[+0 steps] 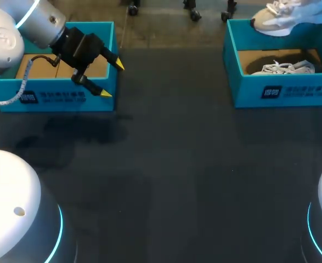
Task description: Take the shoe out of the shoebox, open the shoe tongue, remove and reinsert the insole, then place the shoe into the shoebox
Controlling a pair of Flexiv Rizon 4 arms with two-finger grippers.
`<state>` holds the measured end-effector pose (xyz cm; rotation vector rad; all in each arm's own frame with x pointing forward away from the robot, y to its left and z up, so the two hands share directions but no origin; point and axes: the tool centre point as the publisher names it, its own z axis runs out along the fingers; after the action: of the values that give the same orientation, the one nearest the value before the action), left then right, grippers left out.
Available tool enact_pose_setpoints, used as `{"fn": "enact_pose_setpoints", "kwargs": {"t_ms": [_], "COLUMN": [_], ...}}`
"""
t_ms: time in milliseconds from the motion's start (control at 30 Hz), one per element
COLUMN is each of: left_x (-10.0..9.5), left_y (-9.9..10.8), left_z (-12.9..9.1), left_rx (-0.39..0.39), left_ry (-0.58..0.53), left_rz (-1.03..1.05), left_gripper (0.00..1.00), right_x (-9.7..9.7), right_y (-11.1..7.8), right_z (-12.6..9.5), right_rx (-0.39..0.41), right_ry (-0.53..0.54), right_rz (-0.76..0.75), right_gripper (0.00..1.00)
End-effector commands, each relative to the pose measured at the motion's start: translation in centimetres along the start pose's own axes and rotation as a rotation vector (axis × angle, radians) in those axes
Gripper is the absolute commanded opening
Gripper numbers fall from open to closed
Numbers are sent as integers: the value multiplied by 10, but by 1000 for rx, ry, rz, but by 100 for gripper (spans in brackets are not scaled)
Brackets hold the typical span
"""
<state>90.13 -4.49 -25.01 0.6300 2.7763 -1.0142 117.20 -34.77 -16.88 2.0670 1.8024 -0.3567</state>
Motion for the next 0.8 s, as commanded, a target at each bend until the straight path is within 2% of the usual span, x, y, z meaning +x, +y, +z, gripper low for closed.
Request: {"fn": "enact_pose_setpoints", "kwargs": {"t_ms": [33, 200, 367, 800], "left_x": [0, 0, 0, 0], "left_y": [0, 0, 0, 0], "left_z": [0, 0, 0, 0], "left_rx": [-3, -3, -3, -3], "left_ry": [1, 1, 1, 1], "left_rz": [0, 0, 0, 0], "left_gripper": [100, 100, 100, 100], "right_x": [4, 9, 13, 13], "right_y": [-17, -30, -39, -39], "right_z": [-2, -1, 0, 0], "right_rx": [-53, -50, -46, -46], "right_ry": [-8, -22, -11, -11], "right_rz": [83, 161, 145, 145], "right_gripper": [0, 0, 0, 0]}}
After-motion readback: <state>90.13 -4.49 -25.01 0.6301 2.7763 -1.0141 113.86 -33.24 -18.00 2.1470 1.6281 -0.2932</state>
